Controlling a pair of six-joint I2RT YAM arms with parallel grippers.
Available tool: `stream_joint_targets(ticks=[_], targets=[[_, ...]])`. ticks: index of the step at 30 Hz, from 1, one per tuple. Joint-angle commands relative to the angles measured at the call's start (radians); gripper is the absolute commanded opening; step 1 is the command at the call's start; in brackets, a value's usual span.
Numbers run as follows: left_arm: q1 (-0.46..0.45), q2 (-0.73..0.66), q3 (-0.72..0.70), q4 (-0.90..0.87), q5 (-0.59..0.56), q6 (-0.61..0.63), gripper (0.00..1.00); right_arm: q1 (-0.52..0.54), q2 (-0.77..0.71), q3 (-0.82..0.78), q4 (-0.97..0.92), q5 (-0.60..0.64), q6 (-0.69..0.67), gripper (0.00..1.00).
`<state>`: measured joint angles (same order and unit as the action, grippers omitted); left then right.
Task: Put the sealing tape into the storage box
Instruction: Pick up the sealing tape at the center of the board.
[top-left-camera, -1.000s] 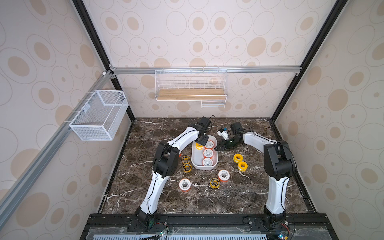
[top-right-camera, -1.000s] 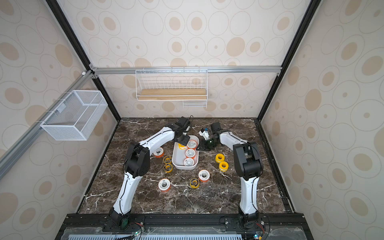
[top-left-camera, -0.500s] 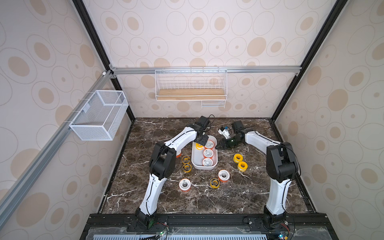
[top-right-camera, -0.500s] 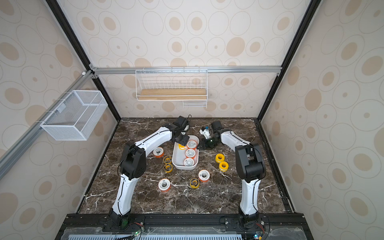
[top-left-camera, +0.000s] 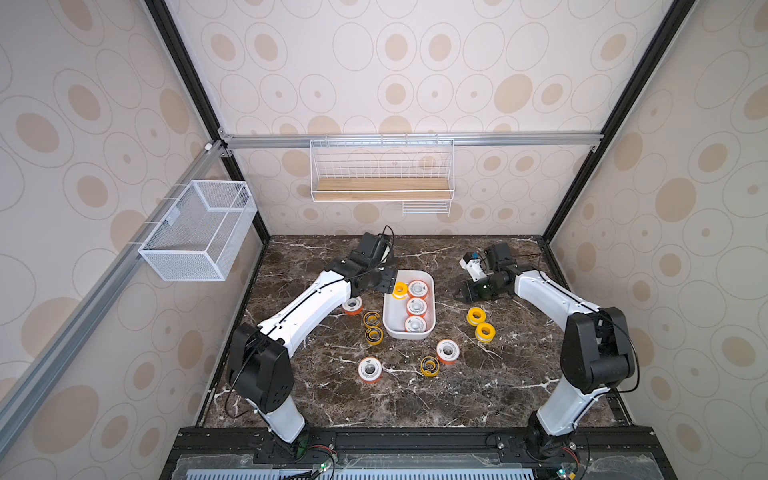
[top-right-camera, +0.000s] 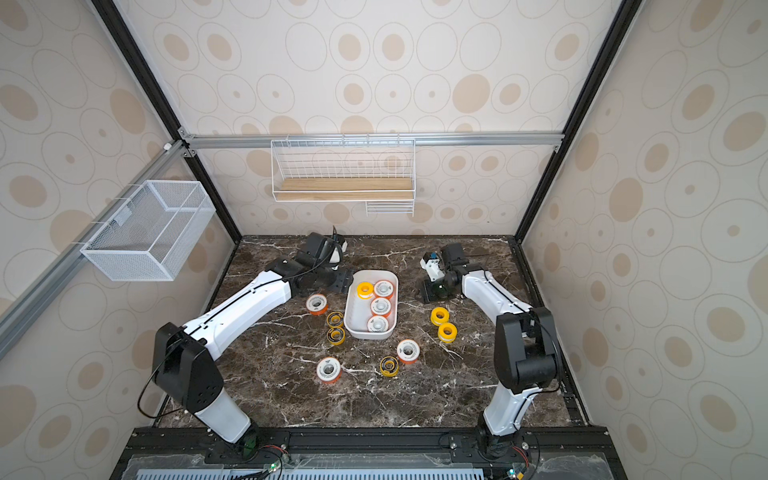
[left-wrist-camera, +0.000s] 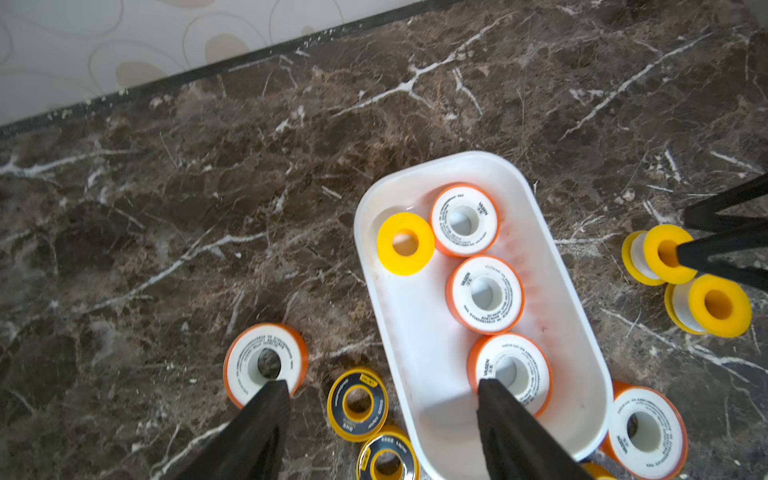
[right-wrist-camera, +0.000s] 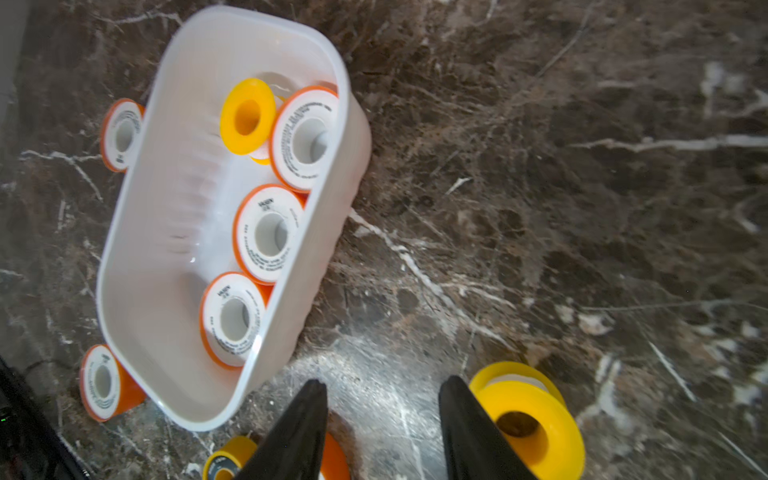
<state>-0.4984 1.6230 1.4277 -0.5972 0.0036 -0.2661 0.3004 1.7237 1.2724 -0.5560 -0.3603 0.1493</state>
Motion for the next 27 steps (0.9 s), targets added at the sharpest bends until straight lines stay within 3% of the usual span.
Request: stream_joint_targets(ticks=[1, 15, 27], targets=[[0.049, -0.090, -0.079, 0.042, 0.085, -0.081, 0.76, -0.006, -0.047, -0.038, -0.036, 0.117, -0.040, 0.54], [0.188, -0.371, -0.412, 0.093, 0.218, -0.162, 0.86, -0.021, -0.021, -0.081, -0.082, 0.272, -0.078, 0.89], [0.190, -0.362, -0.438, 0.106, 0.206, -0.165, 0.86, -0.017, 0.084, -0.033, -0.117, 0.262, -0.105, 0.92]])
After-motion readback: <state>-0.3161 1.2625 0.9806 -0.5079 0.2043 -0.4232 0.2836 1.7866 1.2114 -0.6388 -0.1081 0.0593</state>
